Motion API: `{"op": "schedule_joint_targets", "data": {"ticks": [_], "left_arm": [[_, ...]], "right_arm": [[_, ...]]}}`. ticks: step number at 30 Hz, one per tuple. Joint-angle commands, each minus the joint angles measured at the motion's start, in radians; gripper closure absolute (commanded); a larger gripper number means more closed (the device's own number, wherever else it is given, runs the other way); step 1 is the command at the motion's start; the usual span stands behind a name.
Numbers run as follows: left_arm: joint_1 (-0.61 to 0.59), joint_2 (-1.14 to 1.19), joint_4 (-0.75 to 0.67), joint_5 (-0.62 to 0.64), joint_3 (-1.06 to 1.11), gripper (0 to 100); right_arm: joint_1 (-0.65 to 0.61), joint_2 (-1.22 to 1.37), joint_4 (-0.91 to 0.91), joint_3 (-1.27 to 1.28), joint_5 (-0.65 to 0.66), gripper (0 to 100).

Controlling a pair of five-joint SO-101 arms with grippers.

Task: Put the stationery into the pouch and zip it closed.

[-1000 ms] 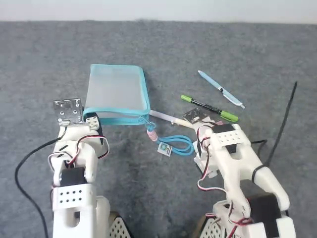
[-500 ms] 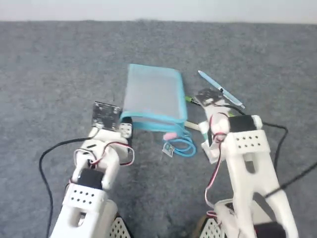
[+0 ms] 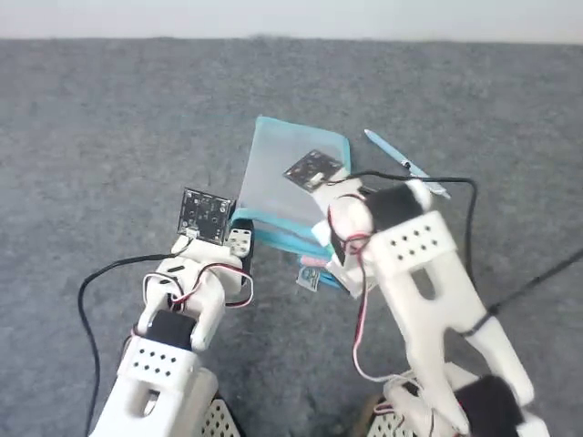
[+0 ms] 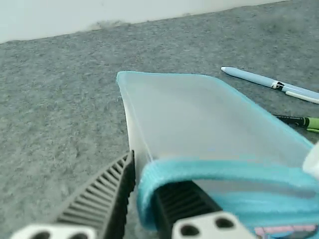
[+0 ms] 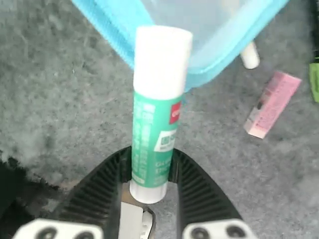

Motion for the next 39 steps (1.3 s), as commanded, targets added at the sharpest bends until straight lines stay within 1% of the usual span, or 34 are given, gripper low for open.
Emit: {"op": "schedule_joint_targets", "data": {"ticks": [1, 6, 9, 12, 17, 19, 23, 27, 31, 34, 39], "left_arm": [[0.009, 0.005, -0.037, 0.006, -0.015, 99], [0.014, 0.005, -0.038, 0.006, -0.018, 99], [0.008, 0.005, -0.038, 0.006, -0.021, 99], [0.006, 0.005, -0.038, 0.006, -0.021, 99], [0.006, 0.002, -0.038, 0.006, -0.022, 99], [0.006, 0.000, -0.038, 0.006, -0.022, 99], [0.015, -0.002, -0.038, 0.006, -0.022, 99], [0.015, -0.002, -0.038, 0.005, -0.022, 99], [0.015, -0.002, -0.038, 0.005, -0.021, 99], [0.025, -0.002, -0.037, -0.035, -0.018, 99], [0.095, -0.002, -0.037, -0.049, -0.007, 99]], "right_arm": [[-0.050, 0.001, 0.007, -0.060, 0.020, 99.1], [-0.087, 0.022, 0.019, -0.095, 0.020, 99.1], [-0.122, 0.018, 0.021, -0.094, 0.023, 99.1], [-0.165, 0.002, 0.036, -0.094, 0.057, 99.1], [-0.217, -0.021, 0.038, -0.091, 0.055, 99.1], [-0.196, -0.004, 0.025, -0.091, 0.043, 99.1], [-0.093, 0.070, -0.010, -0.118, -0.006, 99.1], [-0.028, 0.168, -0.005, -0.218, -0.032, 99.1], [-0.028, 0.275, 0.031, -0.367, -0.044, 99.1], [-0.024, 0.375, 0.091, -0.514, -0.048, 99.1], [-0.028, 0.510, 0.105, -0.730, -0.133, 99.0]]}}
